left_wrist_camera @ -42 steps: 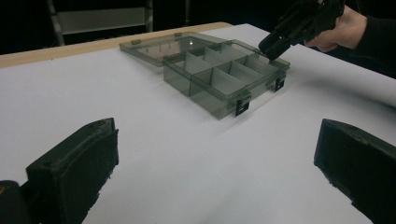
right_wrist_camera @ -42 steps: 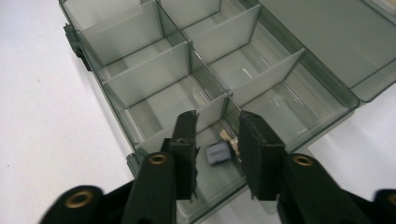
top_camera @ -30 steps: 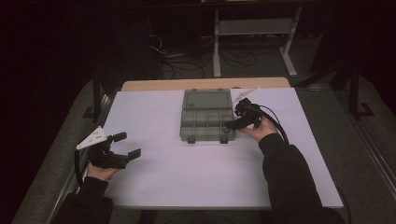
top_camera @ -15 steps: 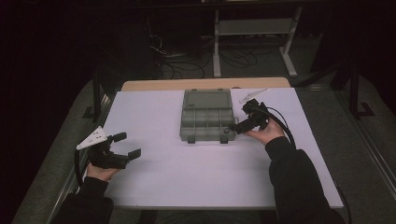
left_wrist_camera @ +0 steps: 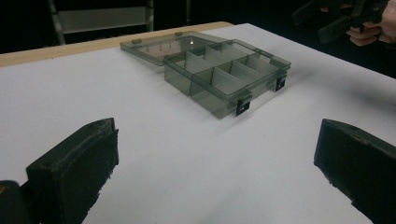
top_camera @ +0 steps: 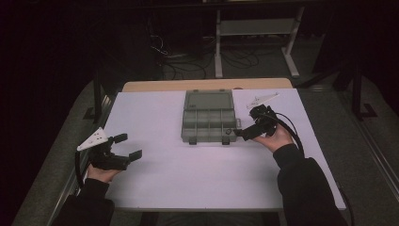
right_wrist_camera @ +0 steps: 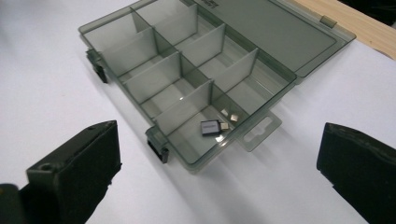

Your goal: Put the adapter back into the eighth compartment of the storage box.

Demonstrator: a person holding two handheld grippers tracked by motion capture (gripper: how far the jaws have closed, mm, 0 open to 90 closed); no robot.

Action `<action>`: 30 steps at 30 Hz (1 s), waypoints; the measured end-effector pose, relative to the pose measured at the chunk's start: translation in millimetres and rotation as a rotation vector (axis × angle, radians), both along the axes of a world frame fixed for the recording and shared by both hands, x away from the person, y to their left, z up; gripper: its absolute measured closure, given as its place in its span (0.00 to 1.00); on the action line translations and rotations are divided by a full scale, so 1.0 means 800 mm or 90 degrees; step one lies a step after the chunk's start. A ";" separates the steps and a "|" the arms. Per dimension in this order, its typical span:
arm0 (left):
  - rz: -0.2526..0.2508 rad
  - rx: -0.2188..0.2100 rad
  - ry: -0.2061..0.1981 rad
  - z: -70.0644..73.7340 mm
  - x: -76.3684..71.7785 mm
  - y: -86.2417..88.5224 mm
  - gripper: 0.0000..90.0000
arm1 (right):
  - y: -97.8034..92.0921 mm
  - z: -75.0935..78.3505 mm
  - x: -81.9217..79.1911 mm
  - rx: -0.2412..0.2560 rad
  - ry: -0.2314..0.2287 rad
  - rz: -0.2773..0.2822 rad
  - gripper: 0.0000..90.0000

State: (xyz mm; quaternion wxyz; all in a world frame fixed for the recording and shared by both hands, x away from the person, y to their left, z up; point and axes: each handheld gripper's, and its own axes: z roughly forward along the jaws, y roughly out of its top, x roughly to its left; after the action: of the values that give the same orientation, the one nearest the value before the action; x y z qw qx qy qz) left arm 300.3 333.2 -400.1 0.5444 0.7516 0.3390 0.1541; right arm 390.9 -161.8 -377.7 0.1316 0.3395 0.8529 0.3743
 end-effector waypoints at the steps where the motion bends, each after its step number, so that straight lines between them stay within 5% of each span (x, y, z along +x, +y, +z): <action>1: 0.000 0.000 0.000 0.000 0.000 0.000 0.00 | 0.000 0.000 -0.002 0.000 -0.001 0.001 0.00; 30: -0.001 0.000 0.001 0.000 0.001 -0.001 0.00 | -0.038 -0.017 -0.050 0.040 -0.007 -0.002 0.00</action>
State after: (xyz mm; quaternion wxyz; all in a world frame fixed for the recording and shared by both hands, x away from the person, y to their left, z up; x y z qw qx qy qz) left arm 301.4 332.7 -400.3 0.5441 0.7521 0.3388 0.1533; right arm 350.7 -192.5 -390.9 0.1262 0.3428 0.8395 0.4022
